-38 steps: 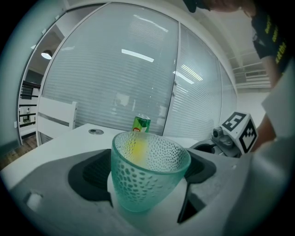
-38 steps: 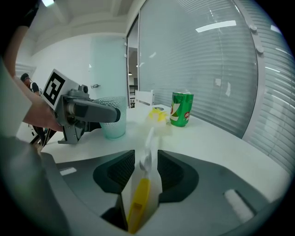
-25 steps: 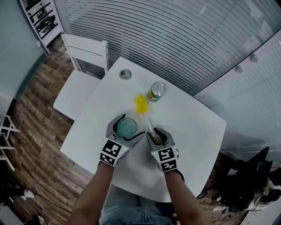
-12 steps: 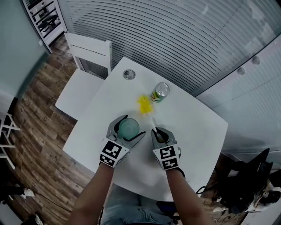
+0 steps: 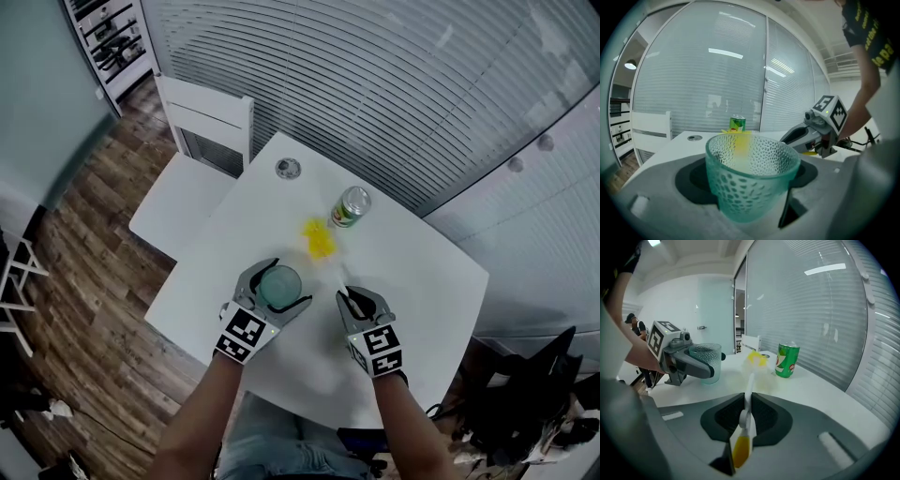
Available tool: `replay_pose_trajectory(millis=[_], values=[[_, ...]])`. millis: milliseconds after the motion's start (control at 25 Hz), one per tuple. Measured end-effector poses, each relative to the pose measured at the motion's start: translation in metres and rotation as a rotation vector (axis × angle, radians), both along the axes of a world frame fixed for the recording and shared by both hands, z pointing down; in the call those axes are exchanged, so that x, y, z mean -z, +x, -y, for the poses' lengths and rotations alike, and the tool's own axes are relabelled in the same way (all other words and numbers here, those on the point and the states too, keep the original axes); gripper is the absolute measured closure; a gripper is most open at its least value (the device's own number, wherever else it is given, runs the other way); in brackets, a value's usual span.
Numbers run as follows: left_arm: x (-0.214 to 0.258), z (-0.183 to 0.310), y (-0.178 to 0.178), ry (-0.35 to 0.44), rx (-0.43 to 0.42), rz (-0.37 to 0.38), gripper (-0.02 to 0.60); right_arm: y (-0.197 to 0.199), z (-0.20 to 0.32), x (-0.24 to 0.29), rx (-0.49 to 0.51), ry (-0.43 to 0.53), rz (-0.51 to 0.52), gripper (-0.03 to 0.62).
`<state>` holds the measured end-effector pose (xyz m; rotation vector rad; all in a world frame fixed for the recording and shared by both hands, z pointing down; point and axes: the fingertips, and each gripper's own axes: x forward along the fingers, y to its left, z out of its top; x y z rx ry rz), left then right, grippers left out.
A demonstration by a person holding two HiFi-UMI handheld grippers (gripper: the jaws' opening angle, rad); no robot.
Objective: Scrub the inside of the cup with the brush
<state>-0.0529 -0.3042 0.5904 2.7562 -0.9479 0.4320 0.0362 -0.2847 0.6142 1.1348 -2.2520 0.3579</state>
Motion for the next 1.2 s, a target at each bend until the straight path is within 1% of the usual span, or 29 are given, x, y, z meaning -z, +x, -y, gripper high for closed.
replay_pose_trajectory(millis=[160,320,560,840,1000,1200], values=[[0.000,-0.005,-0.005,0.002,0.007,0.033,0.160,0.001,-0.009,0.018,0.045,0.028,0.005,0.543],[0.006,-0.007,-0.008,0.009,0.015,0.052,0.160,0.003,-0.019,0.036,0.109,0.055,-0.011,0.543],[0.013,-0.010,-0.009,0.018,0.015,0.097,0.160,0.009,-0.033,0.056,0.184,0.047,-0.017,0.543],[0.014,-0.017,-0.011,0.027,0.003,0.160,0.160,0.013,-0.049,0.081,0.261,0.071,-0.031,0.543],[0.018,-0.021,-0.009,0.045,-0.009,0.173,0.160,0.013,-0.058,0.093,0.302,0.089,-0.044,0.544],[0.024,-0.027,-0.010,0.052,0.006,0.185,0.161,0.010,-0.072,0.104,0.372,0.102,-0.076,0.543]])
